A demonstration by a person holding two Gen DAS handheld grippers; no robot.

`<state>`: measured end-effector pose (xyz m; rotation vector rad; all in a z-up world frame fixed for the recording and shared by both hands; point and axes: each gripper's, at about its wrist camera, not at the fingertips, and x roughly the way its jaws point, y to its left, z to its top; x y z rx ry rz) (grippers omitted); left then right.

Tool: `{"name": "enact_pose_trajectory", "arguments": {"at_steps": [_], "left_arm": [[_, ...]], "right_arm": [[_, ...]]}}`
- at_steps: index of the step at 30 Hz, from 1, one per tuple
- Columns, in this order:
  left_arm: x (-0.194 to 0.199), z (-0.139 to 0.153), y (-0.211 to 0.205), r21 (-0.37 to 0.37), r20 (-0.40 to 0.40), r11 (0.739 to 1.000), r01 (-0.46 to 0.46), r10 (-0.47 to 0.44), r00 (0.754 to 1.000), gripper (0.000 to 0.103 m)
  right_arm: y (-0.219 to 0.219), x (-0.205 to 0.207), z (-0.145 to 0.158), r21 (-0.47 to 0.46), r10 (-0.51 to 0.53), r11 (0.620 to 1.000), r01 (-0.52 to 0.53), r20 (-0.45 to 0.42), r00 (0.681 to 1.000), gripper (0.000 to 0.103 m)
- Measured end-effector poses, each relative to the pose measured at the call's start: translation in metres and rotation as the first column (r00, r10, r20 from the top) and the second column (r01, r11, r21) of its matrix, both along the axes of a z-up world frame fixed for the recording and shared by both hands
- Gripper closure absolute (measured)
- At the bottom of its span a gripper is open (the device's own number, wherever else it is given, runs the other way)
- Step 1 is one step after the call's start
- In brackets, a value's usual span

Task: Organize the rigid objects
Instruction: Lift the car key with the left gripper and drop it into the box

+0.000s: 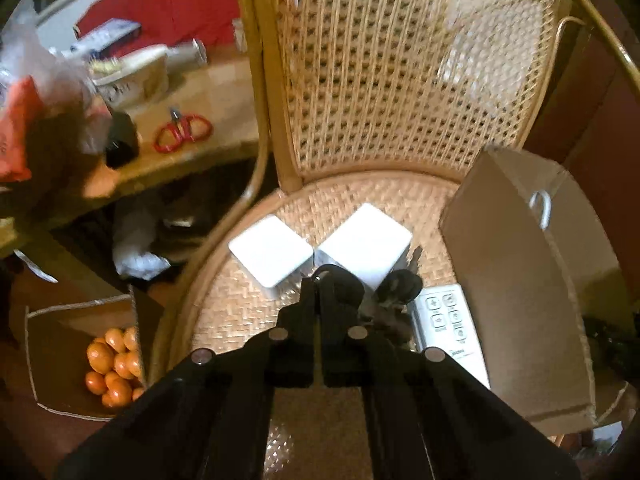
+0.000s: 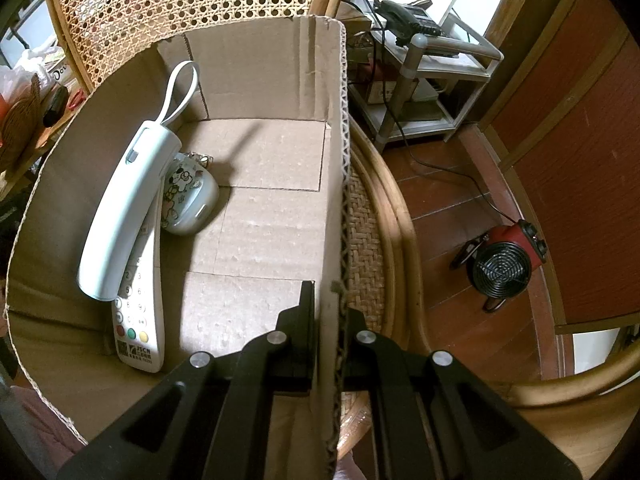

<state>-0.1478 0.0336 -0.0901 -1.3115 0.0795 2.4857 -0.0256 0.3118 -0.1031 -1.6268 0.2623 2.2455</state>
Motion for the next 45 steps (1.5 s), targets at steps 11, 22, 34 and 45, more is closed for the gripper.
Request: {"name": "enact_pose_trajectory", "arguments": {"at_steps": [11, 22, 34, 45], "left_arm": [[0.049, 0.053, 0.0, 0.027, -0.154, 0.998, 0.052, -0.048, 0.987, 0.102], [0.083, 0.091, 0.035, 0.004, -0.266, 0.993, 0.116, -0.111, 0.958, 0.101], [0.121, 0.105, 0.086, 0.092, -0.303, 0.963, 0.253, -0.215, 0.928, 0.101], [0.133, 0.064, 0.125, 0.007, -0.209, 0.939, 0.344, -0.335, 0.919, 0.101]], "right_arm": [[-0.001, -0.002, 0.001, 0.003, 0.001, 1.0, -0.001, 0.009, 1.0, 0.097], [0.003, 0.0, 0.004, -0.015, -0.007, 1.0, 0.007, 0.006, 1.0, 0.097], [0.001, 0.002, 0.003, -0.009, 0.003, 1.0, -0.003, 0.008, 1.0, 0.097], [0.0, 0.001, 0.003, -0.003, 0.006, 1.0, -0.006, 0.011, 1.0, 0.097]]}}
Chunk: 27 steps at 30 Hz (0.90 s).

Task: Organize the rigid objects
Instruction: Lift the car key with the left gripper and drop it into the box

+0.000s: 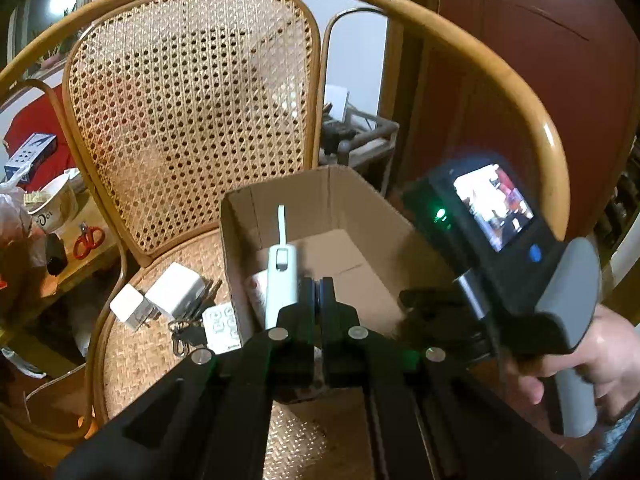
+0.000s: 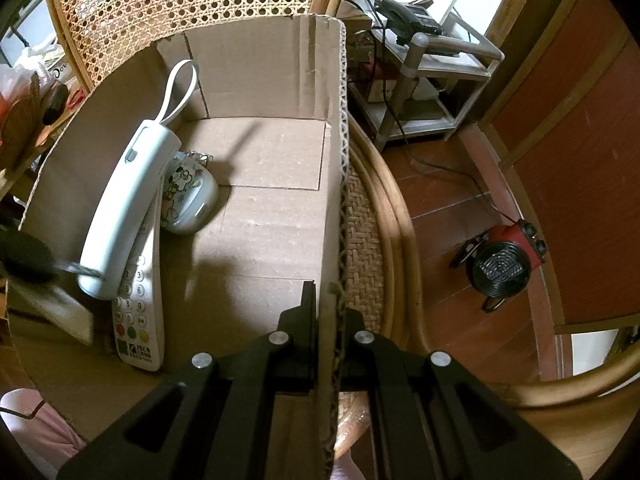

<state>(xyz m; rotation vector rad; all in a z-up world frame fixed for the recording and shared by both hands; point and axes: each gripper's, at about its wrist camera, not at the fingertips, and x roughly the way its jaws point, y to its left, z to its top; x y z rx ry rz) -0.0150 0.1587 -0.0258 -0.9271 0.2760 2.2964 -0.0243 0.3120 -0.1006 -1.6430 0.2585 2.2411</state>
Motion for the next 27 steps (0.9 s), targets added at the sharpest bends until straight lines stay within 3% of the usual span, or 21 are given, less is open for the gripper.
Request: {"name": "enact_pose_trajectory", "arguments": {"at_steps": [3, 6, 7, 9, 10, 11, 13, 20, 27], "left_arm": [[-0.001, 0.0, -0.005, 0.009, 0.01, 1.0, -0.007, 0.007, 1.0, 0.096], [-0.001, 0.003, -0.011, -0.003, -0.001, 1.0, -0.004, 0.004, 1.0, 0.081], [0.0, 0.005, -0.015, -0.004, -0.007, 1.0, -0.013, 0.013, 1.0, 0.072], [-0.002, 0.007, -0.024, -0.005, -0.023, 0.998, -0.059, 0.059, 0.998, 0.045], [-0.003, 0.008, -0.028, -0.004, -0.037, 0.995, -0.097, 0.096, 0.995, 0.019], [-0.003, 0.01, -0.034, 0.009, -0.06, 0.99, -0.139, 0.139, 0.988, 0.008], [-0.004, 0.014, -0.046, 0.042, -0.083, 0.982, -0.187, 0.19, 0.978, 0.007], [-0.024, 0.013, -0.088, 0.06, -0.039, 0.948, -0.311, 0.314, 0.949, 0.003], [-0.044, -0.001, -0.113, -0.003, -0.001, 0.93, -0.368, 0.368, 0.93, 0.002]], "right_arm": [[0.0, 0.0, 0.0, -0.002, 0.0, 1.0, 0.0, 0.0, 1.0, 0.097], [0.0, 0.0, 0.0, -0.001, 0.0, 1.0, 0.0, 0.0, 1.0, 0.097], [0.0, 0.0, 0.0, -0.001, 0.0, 1.0, 0.0, 0.001, 1.0, 0.097], [0.0, 0.0, 0.0, 0.0, -0.001, 1.0, 0.001, 0.001, 1.0, 0.097], [0.0, 0.001, 0.0, -0.001, -0.001, 1.0, 0.001, 0.001, 1.0, 0.097], [0.0, 0.0, 0.0, 0.0, 0.0, 1.0, 0.0, 0.001, 1.0, 0.097], [0.0, 0.0, 0.0, 0.0, 0.0, 1.0, 0.0, 0.0, 1.0, 0.097], [0.0, 0.0, 0.0, -0.001, 0.0, 1.0, 0.0, 0.0, 1.0, 0.097], [0.0, 0.0, 0.0, -0.001, 0.0, 1.0, 0.0, 0.0, 1.0, 0.097]]}}
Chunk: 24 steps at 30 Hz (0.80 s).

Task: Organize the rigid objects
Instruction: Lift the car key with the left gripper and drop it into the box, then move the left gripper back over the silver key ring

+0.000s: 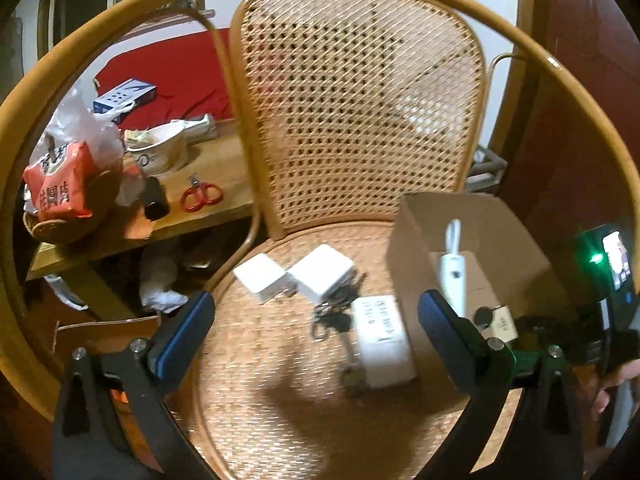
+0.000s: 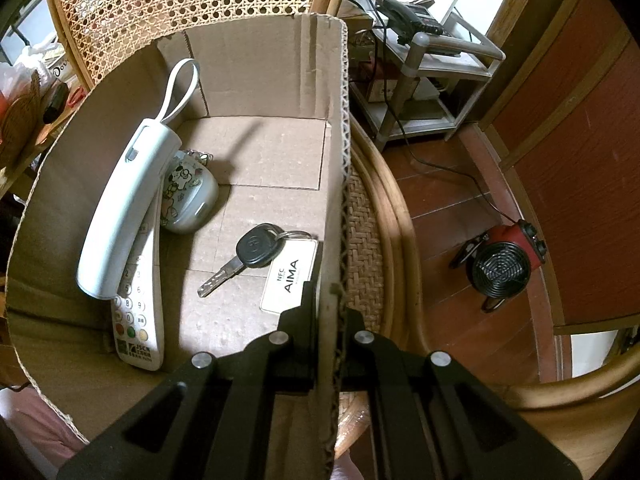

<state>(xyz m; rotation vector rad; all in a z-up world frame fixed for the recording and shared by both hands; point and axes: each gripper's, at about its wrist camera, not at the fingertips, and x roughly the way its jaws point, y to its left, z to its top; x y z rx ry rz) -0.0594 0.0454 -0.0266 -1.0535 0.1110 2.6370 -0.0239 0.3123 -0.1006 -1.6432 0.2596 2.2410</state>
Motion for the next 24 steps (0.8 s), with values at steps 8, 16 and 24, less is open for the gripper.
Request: {"name": "enact_pose_trajectory", "arguments": {"at_steps": [8, 16, 24], "left_arm": [[-0.004, -0.014, -0.008, -0.092, 0.015, 0.996, -0.011, 0.013, 1.0, 0.002], [-0.002, -0.031, -0.004, -0.19, 0.041, 0.981, 0.041, -0.034, 0.999, 0.002], [0.001, -0.055, -0.001, -0.168, 0.148, 0.978, 0.125, -0.1, 0.984, 0.002]], "right_arm": [[0.0, 0.0, 0.0, 0.0, -0.001, 1.0, 0.001, 0.0, 1.0, 0.097], [0.0, 0.0, 0.0, 0.0, 0.0, 1.0, 0.0, 0.0, 1.0, 0.097], [0.0, -0.001, -0.001, 0.002, 0.0, 1.0, 0.0, 0.001, 1.0, 0.097]]}}
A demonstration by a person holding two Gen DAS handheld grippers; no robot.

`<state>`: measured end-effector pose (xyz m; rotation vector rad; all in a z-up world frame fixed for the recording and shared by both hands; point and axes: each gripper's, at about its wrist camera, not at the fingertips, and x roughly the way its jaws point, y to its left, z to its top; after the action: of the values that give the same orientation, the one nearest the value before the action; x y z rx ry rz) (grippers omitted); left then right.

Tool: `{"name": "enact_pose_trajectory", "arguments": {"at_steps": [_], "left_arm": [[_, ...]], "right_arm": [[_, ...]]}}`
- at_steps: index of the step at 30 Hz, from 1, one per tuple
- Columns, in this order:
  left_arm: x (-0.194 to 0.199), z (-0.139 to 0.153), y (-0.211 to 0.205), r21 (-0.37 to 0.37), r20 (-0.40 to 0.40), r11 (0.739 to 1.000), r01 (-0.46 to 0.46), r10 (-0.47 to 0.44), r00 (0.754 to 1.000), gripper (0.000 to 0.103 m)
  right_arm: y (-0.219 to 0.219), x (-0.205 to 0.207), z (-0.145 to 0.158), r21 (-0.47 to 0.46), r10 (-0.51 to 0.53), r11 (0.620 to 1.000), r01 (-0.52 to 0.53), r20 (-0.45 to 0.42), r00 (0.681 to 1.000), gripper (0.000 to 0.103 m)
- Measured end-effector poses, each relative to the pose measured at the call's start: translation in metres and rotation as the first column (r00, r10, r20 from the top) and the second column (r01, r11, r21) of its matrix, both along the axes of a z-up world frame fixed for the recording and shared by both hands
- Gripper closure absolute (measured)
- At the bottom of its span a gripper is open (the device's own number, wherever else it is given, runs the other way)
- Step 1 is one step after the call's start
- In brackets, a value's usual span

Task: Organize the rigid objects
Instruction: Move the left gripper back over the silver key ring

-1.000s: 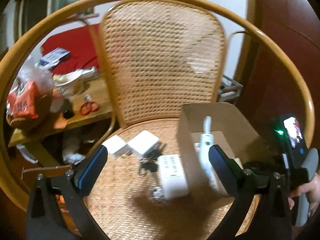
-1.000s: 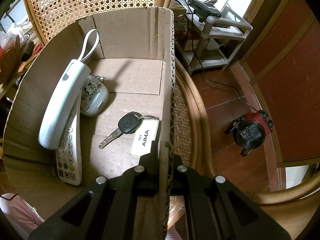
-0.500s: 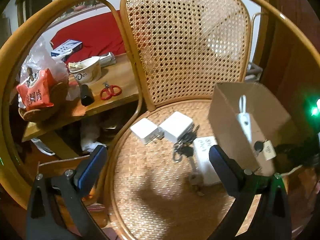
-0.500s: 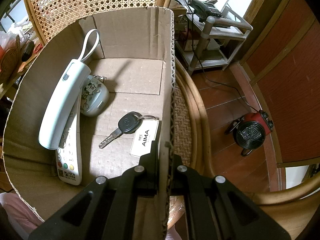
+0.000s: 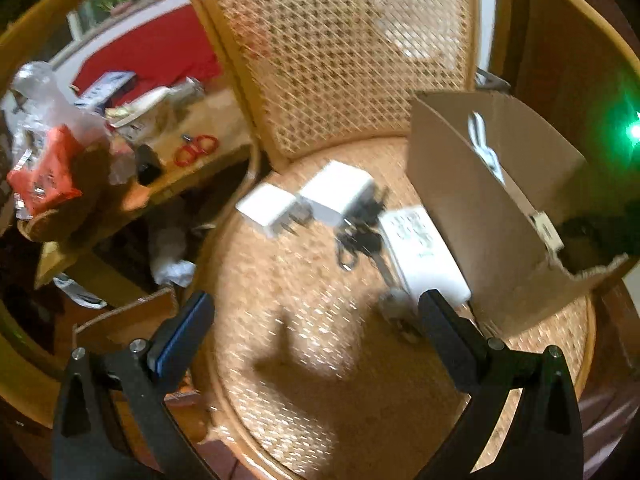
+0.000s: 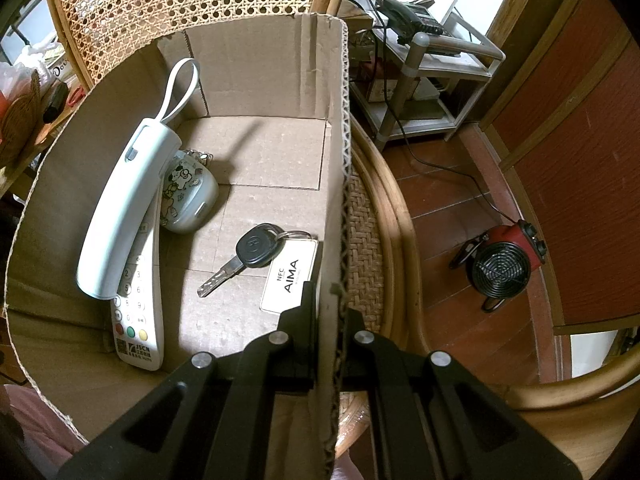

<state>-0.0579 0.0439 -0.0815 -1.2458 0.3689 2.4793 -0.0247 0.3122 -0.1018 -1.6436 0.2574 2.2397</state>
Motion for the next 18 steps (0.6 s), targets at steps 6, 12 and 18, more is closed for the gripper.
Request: {"name": "enact_pose_trajectory", "arguments": {"at_steps": [6, 12, 18], "left_arm": [[0.006, -0.021, 0.01, -0.067, 0.043, 0.996, 0.064, -0.061, 0.997, 0.002], [0.011, -0.036, 0.021, -0.08, 0.082, 0.984, 0.157, -0.15, 0.985, 0.002], [0.015, -0.044, 0.03, -0.025, 0.094, 0.975, 0.223, -0.22, 0.971, 0.002]], "right_arm": [[0.0, 0.0, 0.0, 0.0, -0.001, 1.0, 0.001, 0.0, 1.0, 0.097], [-0.001, -0.002, -0.001, 0.002, -0.001, 1.0, 0.001, 0.003, 1.0, 0.097], [-0.001, -0.002, -0.001, 0.002, -0.002, 1.0, 0.002, 0.002, 1.0, 0.097]]}}
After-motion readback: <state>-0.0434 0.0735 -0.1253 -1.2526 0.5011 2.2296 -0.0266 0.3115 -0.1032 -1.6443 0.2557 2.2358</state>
